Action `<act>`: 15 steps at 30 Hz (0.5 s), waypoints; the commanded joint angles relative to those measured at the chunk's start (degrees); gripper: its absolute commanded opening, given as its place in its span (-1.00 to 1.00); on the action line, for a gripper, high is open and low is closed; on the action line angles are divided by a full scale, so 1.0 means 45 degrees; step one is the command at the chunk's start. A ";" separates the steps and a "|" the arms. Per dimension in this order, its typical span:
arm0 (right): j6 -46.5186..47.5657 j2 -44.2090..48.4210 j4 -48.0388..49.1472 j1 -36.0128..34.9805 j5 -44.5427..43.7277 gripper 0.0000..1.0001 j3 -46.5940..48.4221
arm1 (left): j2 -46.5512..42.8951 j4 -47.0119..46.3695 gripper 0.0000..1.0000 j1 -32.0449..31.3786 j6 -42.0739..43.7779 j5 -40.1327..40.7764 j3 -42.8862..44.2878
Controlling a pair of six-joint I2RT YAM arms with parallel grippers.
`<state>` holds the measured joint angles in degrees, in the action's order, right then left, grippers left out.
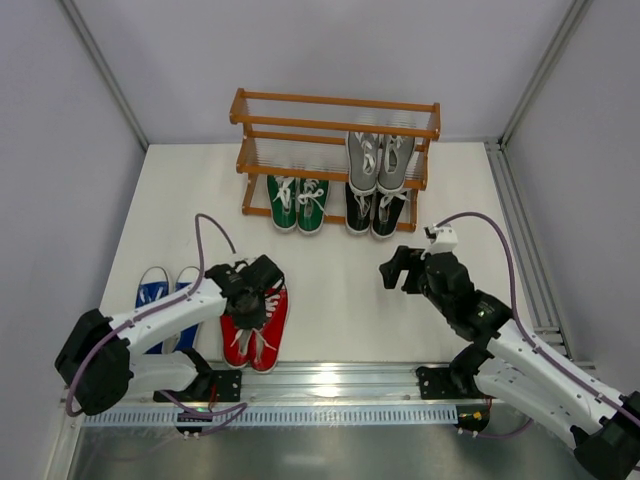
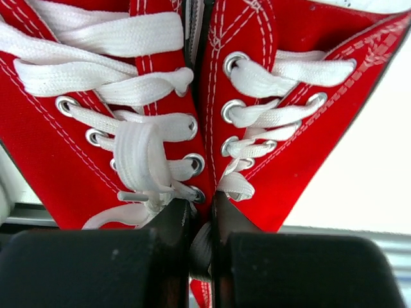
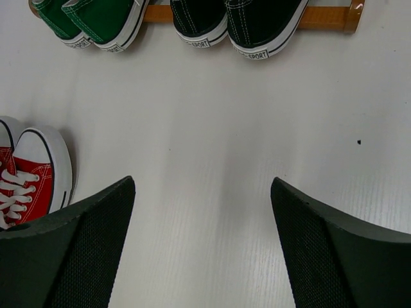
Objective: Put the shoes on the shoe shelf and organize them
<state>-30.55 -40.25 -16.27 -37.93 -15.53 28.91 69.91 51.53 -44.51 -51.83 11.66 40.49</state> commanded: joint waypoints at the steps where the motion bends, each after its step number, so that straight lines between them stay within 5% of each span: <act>1: 0.0050 0.0525 -0.0483 -0.0086 -0.0552 0.75 0.0431 | -0.1178 -0.1041 -1.00 -0.0265 0.0150 -0.0289 0.1972; 15: 0.0303 0.2204 -0.2652 -0.0086 -0.1744 0.78 0.1252 | -0.0206 -0.3598 -1.00 -0.0284 0.3098 0.0747 0.6014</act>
<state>-30.09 -32.05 -26.04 -37.93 -20.91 31.75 67.70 47.29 -45.74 -43.44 12.36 60.27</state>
